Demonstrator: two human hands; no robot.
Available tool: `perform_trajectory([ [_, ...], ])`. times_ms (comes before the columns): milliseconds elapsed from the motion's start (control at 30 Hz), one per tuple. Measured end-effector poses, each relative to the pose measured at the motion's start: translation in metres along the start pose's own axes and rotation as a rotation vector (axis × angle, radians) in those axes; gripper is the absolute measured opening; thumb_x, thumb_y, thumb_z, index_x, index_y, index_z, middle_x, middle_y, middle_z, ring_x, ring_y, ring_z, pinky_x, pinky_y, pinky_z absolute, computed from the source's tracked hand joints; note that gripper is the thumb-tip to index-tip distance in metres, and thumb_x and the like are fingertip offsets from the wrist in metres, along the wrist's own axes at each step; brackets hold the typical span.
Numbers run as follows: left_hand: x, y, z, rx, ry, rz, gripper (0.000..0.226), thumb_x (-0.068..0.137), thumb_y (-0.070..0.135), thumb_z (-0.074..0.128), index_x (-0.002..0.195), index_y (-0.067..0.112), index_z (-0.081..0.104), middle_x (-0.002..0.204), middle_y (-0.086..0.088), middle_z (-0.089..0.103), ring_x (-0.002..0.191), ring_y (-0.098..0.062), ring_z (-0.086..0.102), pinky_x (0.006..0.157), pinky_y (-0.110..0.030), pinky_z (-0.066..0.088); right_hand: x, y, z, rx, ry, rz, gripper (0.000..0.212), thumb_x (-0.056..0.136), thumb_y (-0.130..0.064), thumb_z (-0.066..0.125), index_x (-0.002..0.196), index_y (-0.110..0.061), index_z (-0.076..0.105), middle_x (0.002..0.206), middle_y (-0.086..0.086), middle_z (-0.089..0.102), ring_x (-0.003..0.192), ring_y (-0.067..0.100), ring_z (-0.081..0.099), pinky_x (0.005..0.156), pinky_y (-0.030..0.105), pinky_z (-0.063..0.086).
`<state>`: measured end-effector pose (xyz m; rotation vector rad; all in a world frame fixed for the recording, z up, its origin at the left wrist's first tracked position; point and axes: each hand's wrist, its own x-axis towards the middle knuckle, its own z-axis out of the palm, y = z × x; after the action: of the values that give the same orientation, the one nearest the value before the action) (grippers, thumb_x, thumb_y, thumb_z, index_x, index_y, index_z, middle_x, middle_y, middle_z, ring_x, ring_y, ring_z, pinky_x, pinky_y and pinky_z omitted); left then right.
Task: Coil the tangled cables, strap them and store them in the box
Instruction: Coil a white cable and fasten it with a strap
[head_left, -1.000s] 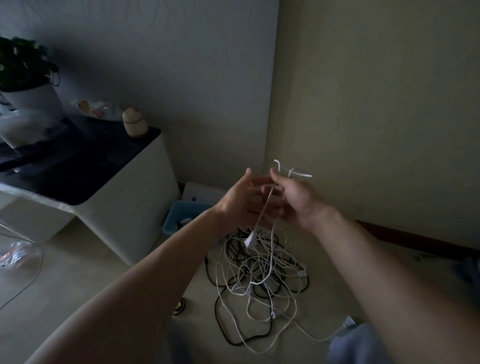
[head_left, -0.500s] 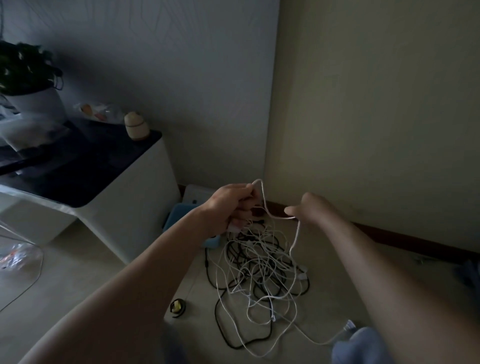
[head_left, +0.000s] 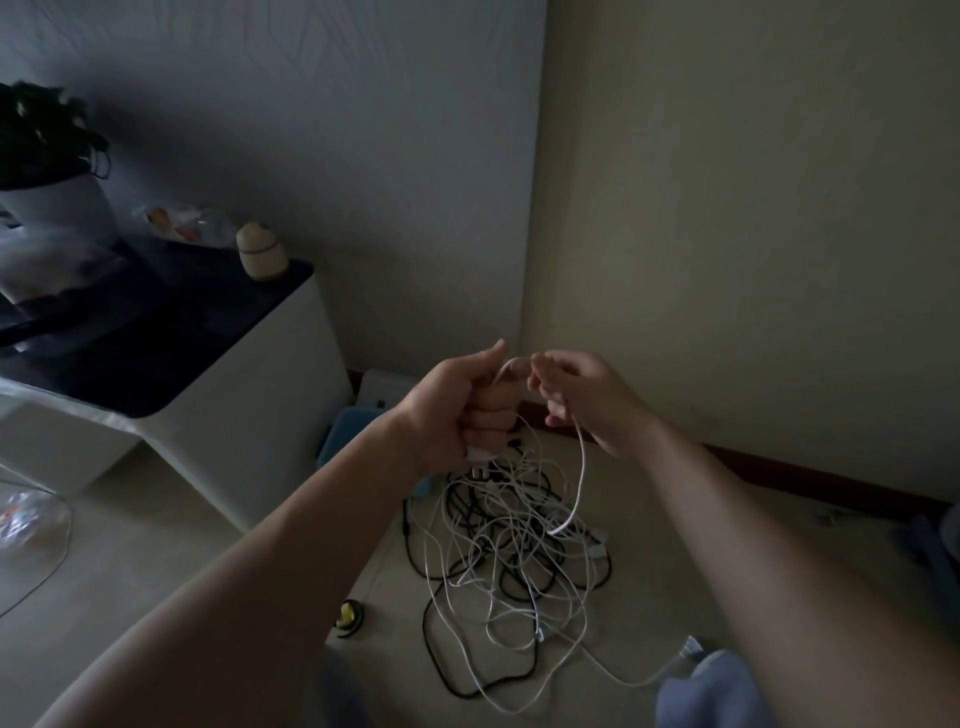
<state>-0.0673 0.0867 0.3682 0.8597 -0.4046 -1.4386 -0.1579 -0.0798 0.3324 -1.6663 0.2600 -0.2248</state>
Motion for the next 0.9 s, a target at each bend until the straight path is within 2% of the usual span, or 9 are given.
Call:
perform_trajectory([
  [133,-0.003,0.003,0.007,-0.115,-0.024,0.112,0.033,0.102,0.033,0.035,0.079,0.02,0.055,0.051,0.01,0.022,0.041,-0.006,0.019,0.04,-0.018,0.026,-0.001,0.006,0.002,-0.073,0.002,0.079,0.042,0.102,-0.046,0.051,0.08,-0.013,0.065,0.056,-0.007,0.043,0.048,0.011,0.039,0.054,0.03,0.043],
  [200,-0.004,0.006,0.007,-0.166,0.078,0.189,0.032,0.105,0.026,0.032,0.089,0.017,0.059,0.053,0.01,0.042,0.044,-0.005,0.042,0.048,-0.019,0.042,-0.004,0.012,0.009,-0.135,-0.105,0.2,0.041,0.105,-0.042,0.047,0.091,-0.01,0.069,0.056,-0.008,0.046,0.05,0.012,0.044,0.058,0.033,0.047],
  [300,-0.004,0.009,0.0,-0.175,0.266,0.327,0.032,0.108,0.015,0.03,0.102,0.011,0.062,0.079,-0.001,0.074,0.071,-0.014,0.072,0.071,-0.025,0.058,-0.009,0.016,0.022,-0.275,-0.227,0.315,0.037,0.107,-0.035,0.041,0.098,-0.013,0.07,0.057,-0.006,0.05,0.05,0.012,0.051,0.056,0.028,0.046],
  [400,-0.004,0.013,-0.009,-0.158,0.378,0.444,0.028,0.108,0.007,0.029,0.116,0.003,0.055,0.108,-0.016,0.074,0.096,-0.024,0.074,0.09,-0.035,0.056,-0.012,0.013,0.032,-0.331,-0.176,0.268,0.028,0.105,-0.029,0.041,0.103,-0.014,0.065,0.054,-0.006,0.053,0.047,0.015,0.056,0.048,0.02,0.045],
  [500,-0.005,0.019,-0.02,-0.1,0.479,0.514,0.027,0.107,0.002,0.031,0.123,-0.003,0.052,0.125,-0.027,0.066,0.113,-0.035,0.068,0.101,-0.043,0.052,-0.017,0.007,0.038,-0.141,-0.097,0.252,0.014,0.106,-0.027,0.047,0.103,-0.019,0.057,0.056,-0.003,0.051,0.041,0.013,0.05,0.042,0.022,0.044],
  [700,-0.003,0.015,-0.03,0.002,0.575,0.546,0.024,0.106,0.003,0.039,0.12,-0.003,0.058,0.119,-0.022,0.068,0.113,-0.031,0.067,0.095,-0.038,0.056,-0.019,0.001,0.04,-0.701,-0.063,-0.031,0.021,0.101,-0.037,0.055,0.104,-0.028,0.074,0.068,-0.018,0.066,0.059,-0.002,0.061,0.052,0.026,0.042],
  [767,0.003,0.008,-0.03,0.275,0.626,0.509,0.024,0.106,0.003,0.041,0.12,0.001,0.06,0.12,-0.015,0.069,0.114,-0.026,0.067,0.096,-0.033,0.054,-0.02,-0.004,0.043,-0.758,-0.099,-0.043,0.022,0.097,-0.035,0.057,0.105,-0.025,0.075,0.07,-0.018,0.067,0.062,-0.005,0.062,0.053,0.02,0.045],
  [833,0.009,0.0,-0.029,0.624,0.655,0.456,0.026,0.105,0.001,0.039,0.122,-0.001,0.059,0.114,-0.011,0.07,0.108,-0.022,0.068,0.089,-0.024,0.054,-0.021,-0.009,0.045,-0.759,-0.084,-0.075,0.02,0.094,-0.031,0.059,0.099,-0.023,0.076,0.079,-0.011,0.073,0.07,0.003,0.067,0.06,0.027,0.053],
  [900,0.014,-0.007,-0.024,0.73,0.595,0.369,0.027,0.106,-0.002,0.034,0.115,-0.005,0.058,0.094,-0.009,0.07,0.086,-0.017,0.069,0.073,-0.02,0.056,-0.021,-0.015,0.044,-0.706,-0.001,-0.132,0.014,0.091,-0.029,0.064,0.095,-0.026,0.077,0.079,-0.01,0.074,0.07,0.004,0.068,0.058,0.022,0.051],
])
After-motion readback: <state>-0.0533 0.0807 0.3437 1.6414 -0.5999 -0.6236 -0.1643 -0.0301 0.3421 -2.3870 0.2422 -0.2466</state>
